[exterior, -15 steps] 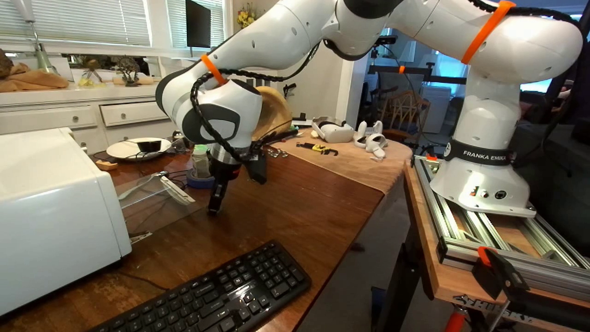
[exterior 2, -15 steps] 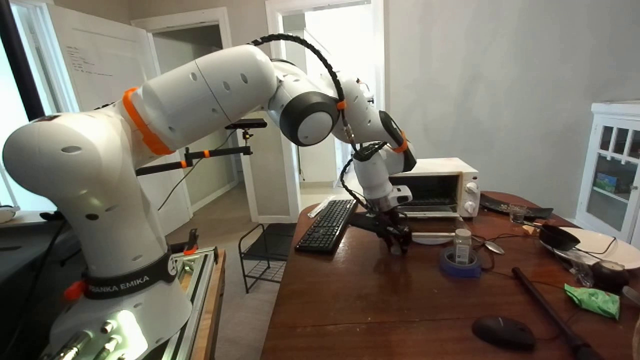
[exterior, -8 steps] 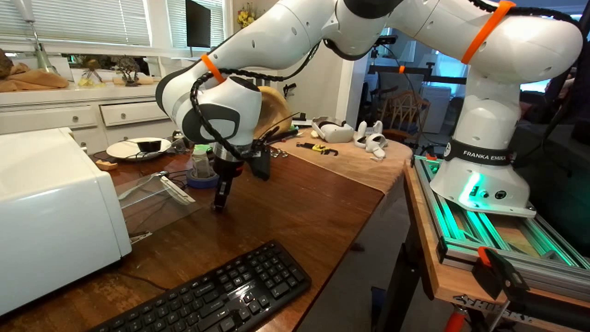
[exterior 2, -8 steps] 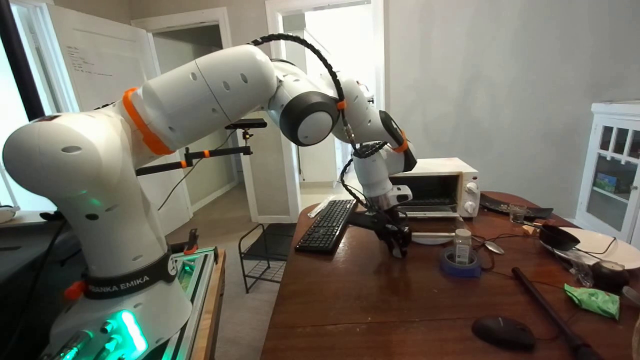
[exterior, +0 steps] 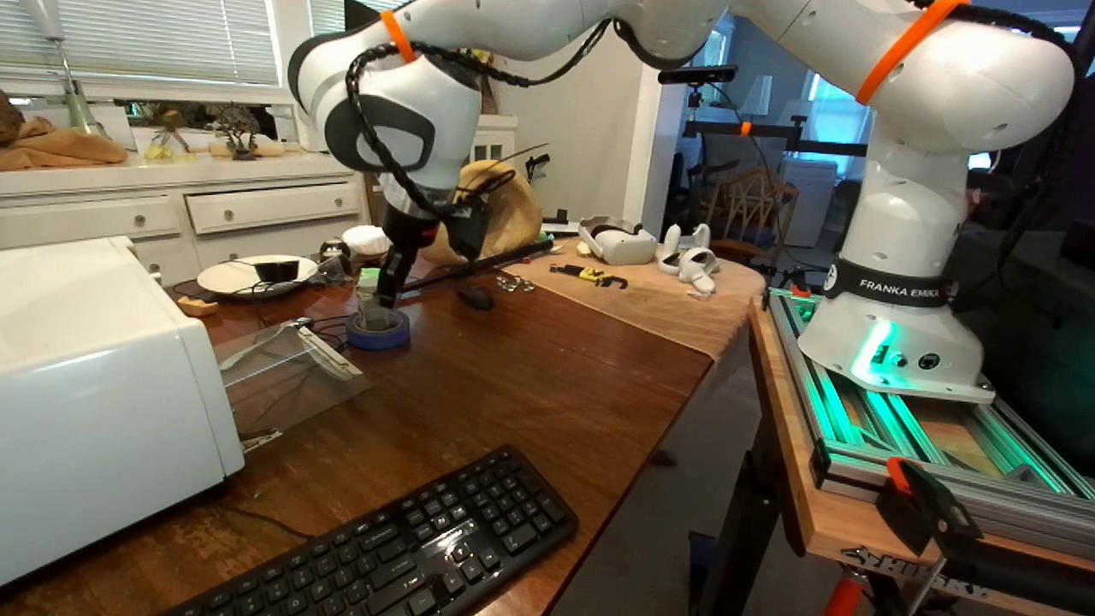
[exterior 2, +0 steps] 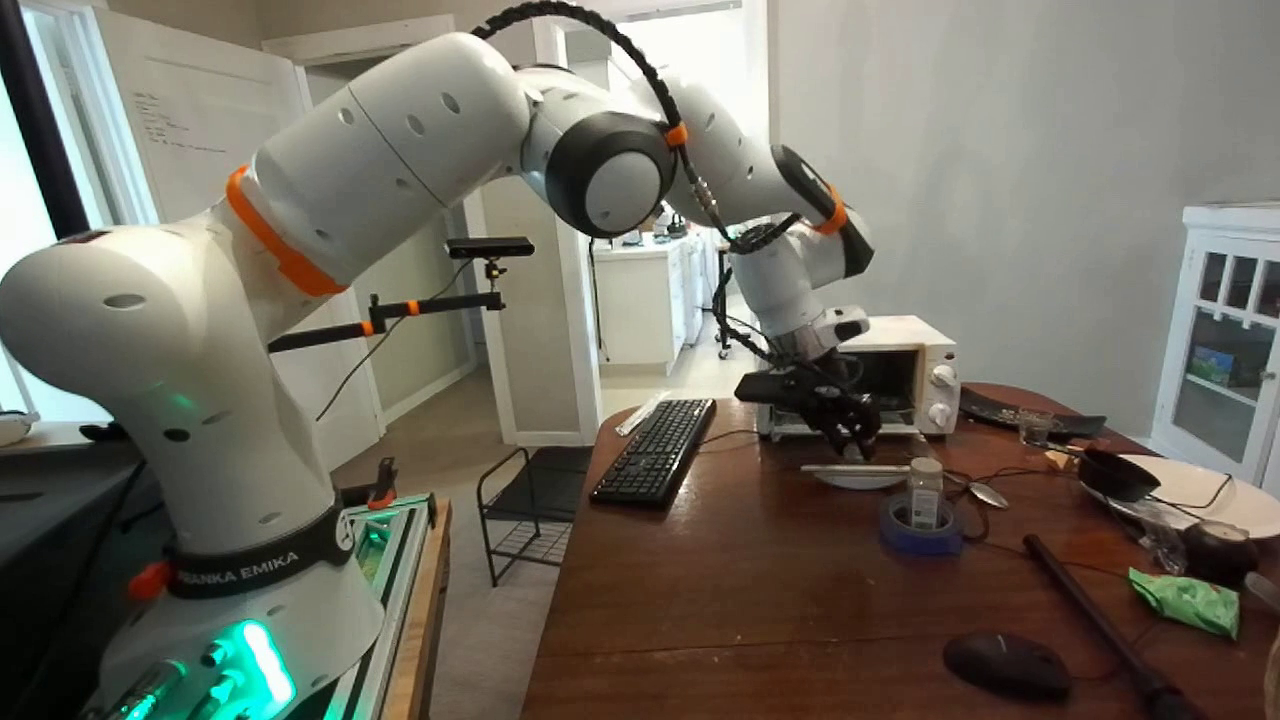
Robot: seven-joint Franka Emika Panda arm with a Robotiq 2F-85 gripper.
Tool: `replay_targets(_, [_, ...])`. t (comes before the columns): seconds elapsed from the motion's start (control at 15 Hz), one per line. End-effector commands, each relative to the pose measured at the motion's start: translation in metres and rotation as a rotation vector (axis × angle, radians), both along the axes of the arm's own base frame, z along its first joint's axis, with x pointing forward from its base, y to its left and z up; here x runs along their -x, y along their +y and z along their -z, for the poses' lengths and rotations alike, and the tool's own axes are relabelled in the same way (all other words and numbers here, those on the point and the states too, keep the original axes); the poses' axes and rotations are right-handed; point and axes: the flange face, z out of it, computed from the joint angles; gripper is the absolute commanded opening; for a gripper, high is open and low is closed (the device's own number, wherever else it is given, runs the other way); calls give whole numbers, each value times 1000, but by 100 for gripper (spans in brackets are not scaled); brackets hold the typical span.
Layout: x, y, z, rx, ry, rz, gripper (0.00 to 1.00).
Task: Put the blue tape around the bottle, then move the hat to the right, then put the lid in the tape
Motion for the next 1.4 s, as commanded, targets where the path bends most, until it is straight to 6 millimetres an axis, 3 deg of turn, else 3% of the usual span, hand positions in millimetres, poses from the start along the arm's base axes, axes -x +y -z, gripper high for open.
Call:
replay_targets(0.0, [-11, -26, -34, -1, -10, 71, 22])
replay_targets(0.27, [-21, -41, -28, 56, 5, 141, 22])
replay_targets(0.6, [-17, -36, -20, 48, 42, 141, 22])
replay_targets(0.8, [-12, -32, -26, 34, 56, 123, 22])
replay_targets(0.87, [-9, -29, -27, 28, 63, 109, 72])
replay_targets(0.93, [-5, -25, -27, 22, 78, 86, 73])
replay_targets(1.2, [24, -1, 0, 49, 164, -52, 100])
replay_targets(1.27, [7, -10, -10, 39, 117, 10, 86])
replay_targets(1.33, [14, -5, -4, 45, 140, -11, 93])
